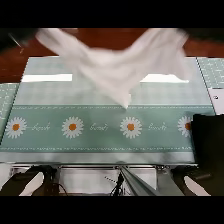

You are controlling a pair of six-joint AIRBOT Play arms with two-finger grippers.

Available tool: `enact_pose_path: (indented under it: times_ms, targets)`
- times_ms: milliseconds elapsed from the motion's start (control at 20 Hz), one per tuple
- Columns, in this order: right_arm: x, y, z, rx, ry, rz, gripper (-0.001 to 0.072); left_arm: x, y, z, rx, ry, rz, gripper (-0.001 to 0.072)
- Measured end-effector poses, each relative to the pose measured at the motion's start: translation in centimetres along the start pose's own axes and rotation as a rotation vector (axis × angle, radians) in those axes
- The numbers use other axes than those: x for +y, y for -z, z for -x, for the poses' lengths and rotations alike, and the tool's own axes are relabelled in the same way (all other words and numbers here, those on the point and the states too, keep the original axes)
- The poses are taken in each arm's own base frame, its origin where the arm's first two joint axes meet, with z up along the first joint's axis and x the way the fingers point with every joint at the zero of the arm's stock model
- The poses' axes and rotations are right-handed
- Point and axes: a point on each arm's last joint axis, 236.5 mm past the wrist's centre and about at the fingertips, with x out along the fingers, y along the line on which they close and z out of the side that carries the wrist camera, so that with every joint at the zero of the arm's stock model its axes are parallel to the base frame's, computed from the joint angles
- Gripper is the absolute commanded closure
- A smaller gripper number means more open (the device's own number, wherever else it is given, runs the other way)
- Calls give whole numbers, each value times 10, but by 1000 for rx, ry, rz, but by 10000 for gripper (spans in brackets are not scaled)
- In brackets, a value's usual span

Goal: Fold the shirts.

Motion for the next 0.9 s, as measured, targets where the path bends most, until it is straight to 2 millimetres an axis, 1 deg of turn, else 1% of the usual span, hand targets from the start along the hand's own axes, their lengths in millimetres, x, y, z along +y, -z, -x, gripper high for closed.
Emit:
enact_pose_path:
  times_ms: [50, 100, 150, 200, 300, 350, 450, 500, 550, 600, 650, 700, 750, 800, 900]
  targets:
    - [12, -28, 30, -60, 19, 63, 695, -28, -27, 10, -37, 4, -80, 678]
    - [25, -47, 59, -111, 35, 118, 695, -54, -49, 22, -63, -11, -170, 678]
    - [37, -60, 89, -155, 56, 169, 695, -75, -63, 35, -81, -44, -248, 678]
    - [46, -68, 116, -195, 80, 211, 695, -95, -74, 51, -96, -91, -327, 678]
    - [62, -73, 167, -263, 132, 277, 695, -129, -91, 84, -153, -186, -457, 678]
    - [70, -71, 187, -284, 144, 300, 695, -146, -97, 100, -185, -224, -511, 678]
    - [80, -63, 219, -309, 172, 331, 695, -177, -102, 131, -251, -286, -600, 678]
    - [81, -57, 230, -306, 190, 339, 695, -191, -101, 144, -276, -304, -633, 678]
    - [80, -50, 236, -291, 205, 340, 695, -203, -101, 153, -299, -311, -657, 678]
    - [78, -40, 240, -262, 218, 335, 694, -208, -99, 160, -305, -329, -673, 678]
    - [72, -28, 238, -215, 231, 324, 694, -208, -96, 165, -300, -347, -679, 678]
    - [62, -10, 232, -138, 247, 299, 695, -207, -92, 166, -286, -353, -675, 678]
    - [51, 9, 224, -57, 262, 272, 694, -199, -85, 163, -250, -361, -652, 678]
    - [40, 32, 214, 38, 271, 237, 695, -185, -76, 158, -202, -372, -616, 678]
    - [20, 82, 191, 216, 264, 163, 694, -142, -50, 139, -64, -388, -506, 677]
